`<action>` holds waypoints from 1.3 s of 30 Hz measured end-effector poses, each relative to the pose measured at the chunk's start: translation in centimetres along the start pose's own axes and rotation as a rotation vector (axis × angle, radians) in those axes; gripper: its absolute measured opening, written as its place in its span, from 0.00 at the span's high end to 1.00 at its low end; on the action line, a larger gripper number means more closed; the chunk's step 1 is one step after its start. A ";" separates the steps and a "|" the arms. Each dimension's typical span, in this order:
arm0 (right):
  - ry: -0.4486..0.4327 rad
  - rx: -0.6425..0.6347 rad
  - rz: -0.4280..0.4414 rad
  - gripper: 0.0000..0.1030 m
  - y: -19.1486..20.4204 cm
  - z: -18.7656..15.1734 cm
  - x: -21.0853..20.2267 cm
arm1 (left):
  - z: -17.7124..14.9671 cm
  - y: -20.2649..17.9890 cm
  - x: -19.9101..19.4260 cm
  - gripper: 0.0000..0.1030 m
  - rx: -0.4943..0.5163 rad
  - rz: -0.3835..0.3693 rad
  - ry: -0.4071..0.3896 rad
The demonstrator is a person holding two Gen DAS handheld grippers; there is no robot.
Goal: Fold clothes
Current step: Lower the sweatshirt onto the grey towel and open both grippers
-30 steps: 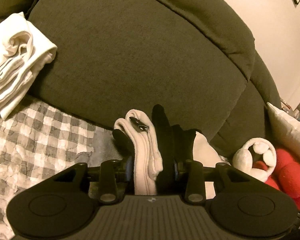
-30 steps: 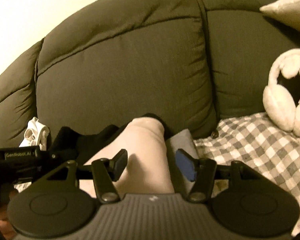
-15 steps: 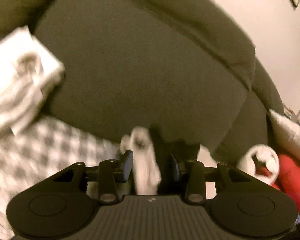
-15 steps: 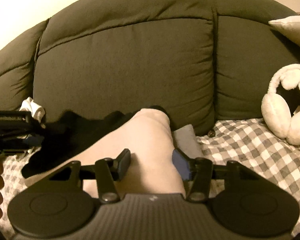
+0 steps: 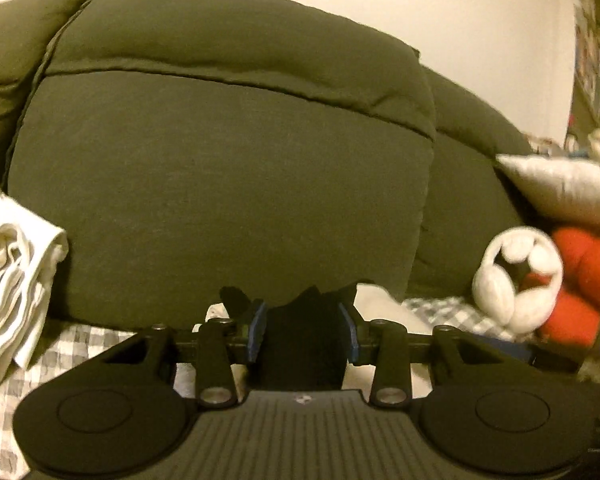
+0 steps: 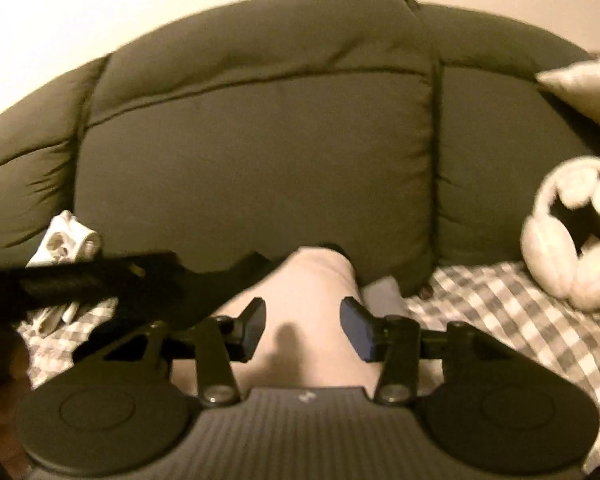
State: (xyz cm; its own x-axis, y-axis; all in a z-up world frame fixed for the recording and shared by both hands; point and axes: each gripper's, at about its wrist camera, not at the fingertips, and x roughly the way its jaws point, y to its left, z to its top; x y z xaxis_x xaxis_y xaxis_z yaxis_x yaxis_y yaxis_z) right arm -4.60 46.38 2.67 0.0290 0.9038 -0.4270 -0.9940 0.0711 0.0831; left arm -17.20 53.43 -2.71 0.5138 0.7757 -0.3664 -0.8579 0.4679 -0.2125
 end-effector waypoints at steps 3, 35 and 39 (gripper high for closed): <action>0.044 -0.019 -0.003 0.64 0.2 -0.7 1.3 | -0.6 -0.1 1.1 0.69 0.036 0.043 0.035; 0.062 -0.008 0.008 0.64 0.7 -2.1 -0.5 | -2.6 0.8 -0.7 0.71 0.097 0.133 0.055; 0.081 0.012 -0.015 0.64 0.9 -2.7 -0.4 | -3.2 0.7 -0.2 0.68 0.116 0.157 0.081</action>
State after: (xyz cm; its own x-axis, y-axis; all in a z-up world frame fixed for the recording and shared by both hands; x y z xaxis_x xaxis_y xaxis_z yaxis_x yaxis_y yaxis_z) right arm -5.74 44.93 0.47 0.0348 0.8655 -0.4997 -0.9922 0.0900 0.0867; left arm -17.98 52.24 -5.70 0.3680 0.8086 -0.4592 -0.9183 0.3936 -0.0428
